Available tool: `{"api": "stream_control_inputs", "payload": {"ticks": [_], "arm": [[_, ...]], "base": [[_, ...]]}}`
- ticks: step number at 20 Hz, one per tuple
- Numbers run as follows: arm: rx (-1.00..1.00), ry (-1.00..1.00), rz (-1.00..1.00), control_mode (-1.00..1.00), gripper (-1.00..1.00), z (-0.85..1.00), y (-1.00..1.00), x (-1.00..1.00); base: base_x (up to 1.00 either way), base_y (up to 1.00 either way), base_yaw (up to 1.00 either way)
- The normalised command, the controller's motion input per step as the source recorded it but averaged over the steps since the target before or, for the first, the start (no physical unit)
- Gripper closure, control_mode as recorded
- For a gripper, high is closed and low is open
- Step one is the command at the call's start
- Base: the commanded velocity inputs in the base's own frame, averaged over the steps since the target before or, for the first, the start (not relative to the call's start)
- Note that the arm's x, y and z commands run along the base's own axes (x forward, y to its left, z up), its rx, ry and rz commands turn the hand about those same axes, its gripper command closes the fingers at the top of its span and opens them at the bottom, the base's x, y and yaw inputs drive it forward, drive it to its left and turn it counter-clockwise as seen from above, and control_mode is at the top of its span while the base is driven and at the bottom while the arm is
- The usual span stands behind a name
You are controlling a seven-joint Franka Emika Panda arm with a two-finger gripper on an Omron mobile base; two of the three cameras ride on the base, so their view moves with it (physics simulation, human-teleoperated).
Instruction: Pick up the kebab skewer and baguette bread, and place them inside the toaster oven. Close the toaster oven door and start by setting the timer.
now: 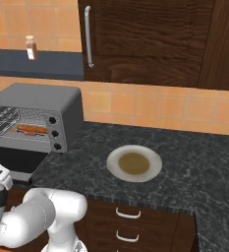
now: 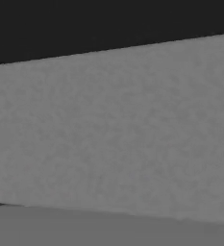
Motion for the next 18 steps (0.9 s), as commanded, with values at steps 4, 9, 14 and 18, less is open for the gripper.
{"api": "stream_control_inputs", "payload": {"ticks": [4,9,14,18], "arm": [[0.00,-0.08,0.19,-1.00,-1.00,-0.16,0.00,-0.19],[0.00,-0.09,0.14,-1.00,-1.00,-0.13,0.00,0.08],[0.00,-0.12,0.10,-1.00,-1.00,0.00,0.00,0.30],[0.00,-0.18,0.08,-1.00,-1.00,0.00,0.00,0.34]], "base": [[0.00,0.00,0.00],[0.00,0.00,0.00],[0.00,0.00,0.00],[0.00,0.00,0.00]]}}
